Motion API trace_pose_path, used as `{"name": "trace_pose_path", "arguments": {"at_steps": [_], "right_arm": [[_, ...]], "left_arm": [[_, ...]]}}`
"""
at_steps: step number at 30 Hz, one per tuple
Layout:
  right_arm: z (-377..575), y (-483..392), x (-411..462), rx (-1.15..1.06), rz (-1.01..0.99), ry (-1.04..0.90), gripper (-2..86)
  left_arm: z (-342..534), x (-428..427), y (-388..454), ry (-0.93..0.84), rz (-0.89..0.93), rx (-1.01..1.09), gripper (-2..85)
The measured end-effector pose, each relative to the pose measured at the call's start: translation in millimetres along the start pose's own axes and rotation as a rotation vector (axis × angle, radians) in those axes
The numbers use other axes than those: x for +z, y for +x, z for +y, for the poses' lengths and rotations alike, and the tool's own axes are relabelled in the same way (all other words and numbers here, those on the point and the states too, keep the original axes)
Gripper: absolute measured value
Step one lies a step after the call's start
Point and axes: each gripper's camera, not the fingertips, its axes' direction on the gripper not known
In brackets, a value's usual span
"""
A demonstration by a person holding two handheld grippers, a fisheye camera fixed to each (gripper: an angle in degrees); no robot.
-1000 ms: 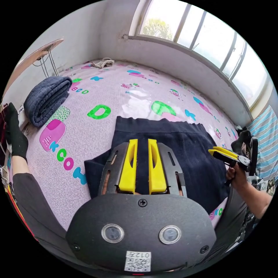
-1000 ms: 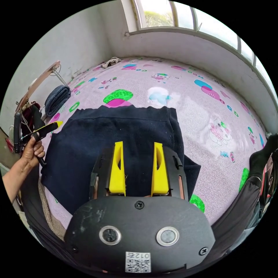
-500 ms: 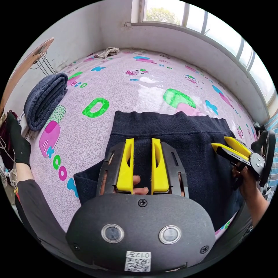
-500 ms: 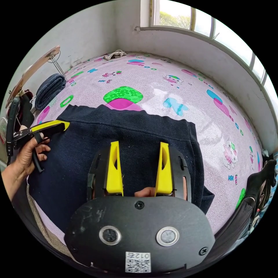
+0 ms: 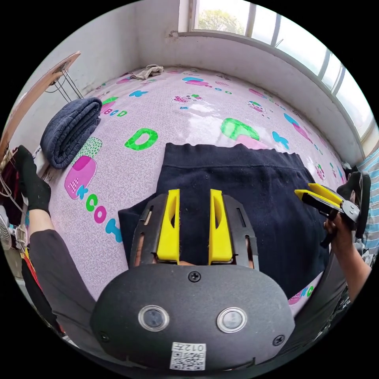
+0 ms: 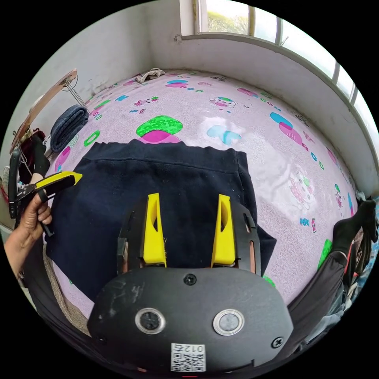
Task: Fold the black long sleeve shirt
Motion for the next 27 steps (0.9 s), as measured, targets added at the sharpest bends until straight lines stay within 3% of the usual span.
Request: {"name": "trace_pose_path", "arguments": {"at_steps": [2, 3, 18, 22, 25, 27], "right_arm": [[18.2, 7.0, 3.9, -0.002, 0.042, -0.002, 21.2], [24.5, 9.7, 10.1, 0.005, 0.044, -0.003, 22.4], [-22.0, 14.2, 1.3, 0.002, 0.025, -0.054, 23.4], [-20.7, 4.0, -16.2, 0.004, -0.108, -0.072, 24.7], [1.2, -30.7, -14.1, -0.055, -0.041, -0.037, 24.5], [17.2, -39.2, -18.7, -0.080, -0.040, 0.064, 23.6]], "left_arm": [[17.2, 10.6, -2.9, -0.018, -0.020, -0.014, 12.1], [28.7, 9.1, -2.8, 0.074, -0.039, -0.005, 12.0], [25.9, 18.4, 10.6, 0.016, -0.142, 0.000, 10.6], [44.1, -7.0, 3.1, 0.060, -0.099, -0.062, 11.0], [66.2, -1.0, 2.0, 0.041, -0.088, -0.046, 11.4], [79.9, -1.4, -1.2, 0.125, -0.069, -0.056, 11.3]]}}
